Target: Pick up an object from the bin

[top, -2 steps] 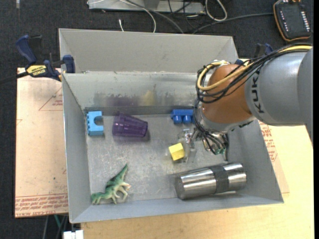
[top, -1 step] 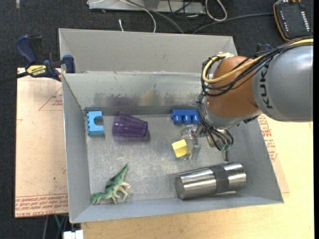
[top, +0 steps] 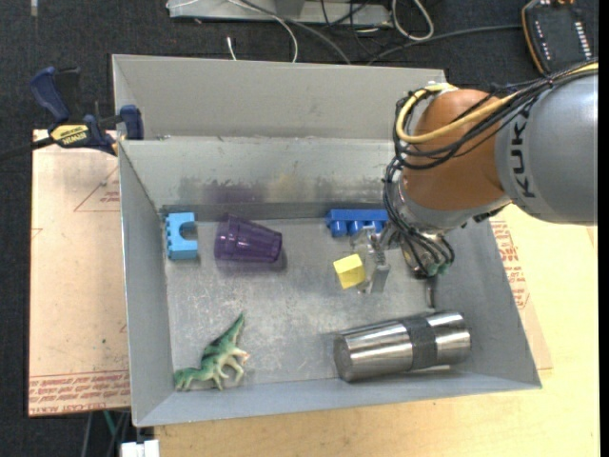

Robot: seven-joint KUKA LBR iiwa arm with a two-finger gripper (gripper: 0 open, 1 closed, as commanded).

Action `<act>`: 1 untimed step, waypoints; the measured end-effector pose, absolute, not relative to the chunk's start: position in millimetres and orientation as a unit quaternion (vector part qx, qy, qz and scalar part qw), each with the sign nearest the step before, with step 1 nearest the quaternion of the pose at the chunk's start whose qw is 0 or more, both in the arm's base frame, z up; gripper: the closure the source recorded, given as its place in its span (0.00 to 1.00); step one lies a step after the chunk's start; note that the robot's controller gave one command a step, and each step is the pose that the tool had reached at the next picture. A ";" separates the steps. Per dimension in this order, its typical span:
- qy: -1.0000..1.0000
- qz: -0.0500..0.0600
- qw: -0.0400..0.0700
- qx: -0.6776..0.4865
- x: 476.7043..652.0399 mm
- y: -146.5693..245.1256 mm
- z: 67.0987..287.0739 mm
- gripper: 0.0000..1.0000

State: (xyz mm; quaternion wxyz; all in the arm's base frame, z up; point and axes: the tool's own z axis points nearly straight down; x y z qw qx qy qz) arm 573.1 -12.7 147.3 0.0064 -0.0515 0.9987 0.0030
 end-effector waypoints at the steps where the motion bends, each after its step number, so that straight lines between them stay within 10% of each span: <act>1: 0.999 0.003 0.007 -0.051 573.4 -12.4 156.1 1.00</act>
Offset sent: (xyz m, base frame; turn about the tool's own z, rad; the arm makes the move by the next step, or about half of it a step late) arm 0.0007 0.0002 0.0388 0.0004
